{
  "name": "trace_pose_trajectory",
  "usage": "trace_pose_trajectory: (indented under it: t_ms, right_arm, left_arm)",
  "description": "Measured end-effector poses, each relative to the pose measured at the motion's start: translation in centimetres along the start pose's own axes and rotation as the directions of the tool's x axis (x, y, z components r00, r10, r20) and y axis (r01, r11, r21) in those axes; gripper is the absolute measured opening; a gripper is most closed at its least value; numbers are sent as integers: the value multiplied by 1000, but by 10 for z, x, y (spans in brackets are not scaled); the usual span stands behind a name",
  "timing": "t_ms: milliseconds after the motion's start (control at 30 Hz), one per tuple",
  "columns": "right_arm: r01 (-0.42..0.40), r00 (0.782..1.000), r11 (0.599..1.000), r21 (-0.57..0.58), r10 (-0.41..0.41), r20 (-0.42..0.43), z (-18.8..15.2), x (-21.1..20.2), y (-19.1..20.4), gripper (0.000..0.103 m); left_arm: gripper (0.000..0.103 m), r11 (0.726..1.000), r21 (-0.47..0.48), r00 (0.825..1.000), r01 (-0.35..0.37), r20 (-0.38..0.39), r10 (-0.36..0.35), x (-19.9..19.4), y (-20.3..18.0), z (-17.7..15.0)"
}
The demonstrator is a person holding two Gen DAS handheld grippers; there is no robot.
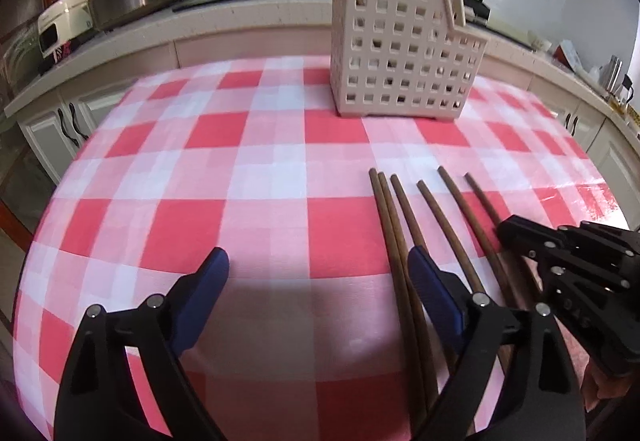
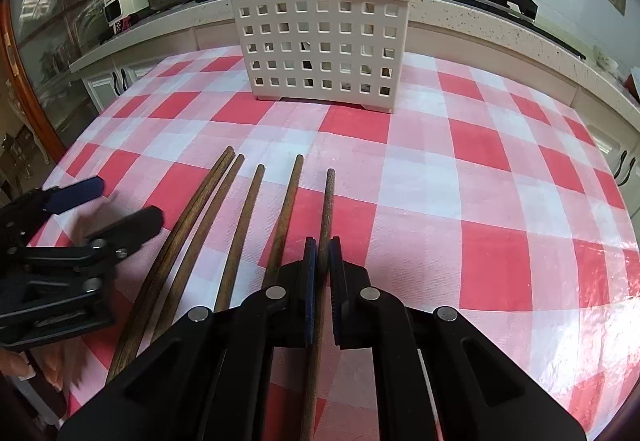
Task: Organize utensils
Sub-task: 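Grasp a brown chopstick with the right tool while the left tool grasps another chopstick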
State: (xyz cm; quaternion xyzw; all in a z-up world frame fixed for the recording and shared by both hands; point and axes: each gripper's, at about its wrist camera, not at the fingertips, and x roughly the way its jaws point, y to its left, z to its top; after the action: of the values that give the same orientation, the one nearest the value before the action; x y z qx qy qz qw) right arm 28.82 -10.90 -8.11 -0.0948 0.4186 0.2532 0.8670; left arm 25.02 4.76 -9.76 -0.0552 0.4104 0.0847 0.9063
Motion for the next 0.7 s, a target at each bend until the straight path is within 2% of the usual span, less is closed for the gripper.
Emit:
trace_pose_trajectory:
  t_ms: [367,433,567,700]
  right_arm:
    - [-31,999,999,15,31,6,-1,-2,-4,7]
    - [-34,999,999,15,33,7,-1,-2,-4,7]
    - [-35,999,999,14,35,4,-1,-2,-5,7]
    - [-31,1000,1000,3,31,-3,0,0,-4,7]
  left_arm:
    - [88,1000,-21,998,-21,-55,20,15,1,2]
    - [87,999,-2,997,-46,-59,46,18,-4,2]
    - [86,999,20,997,-45,-55,46,18,-12,2]
    - [78,999,6,998,-39,-57,39,19,-9,5]
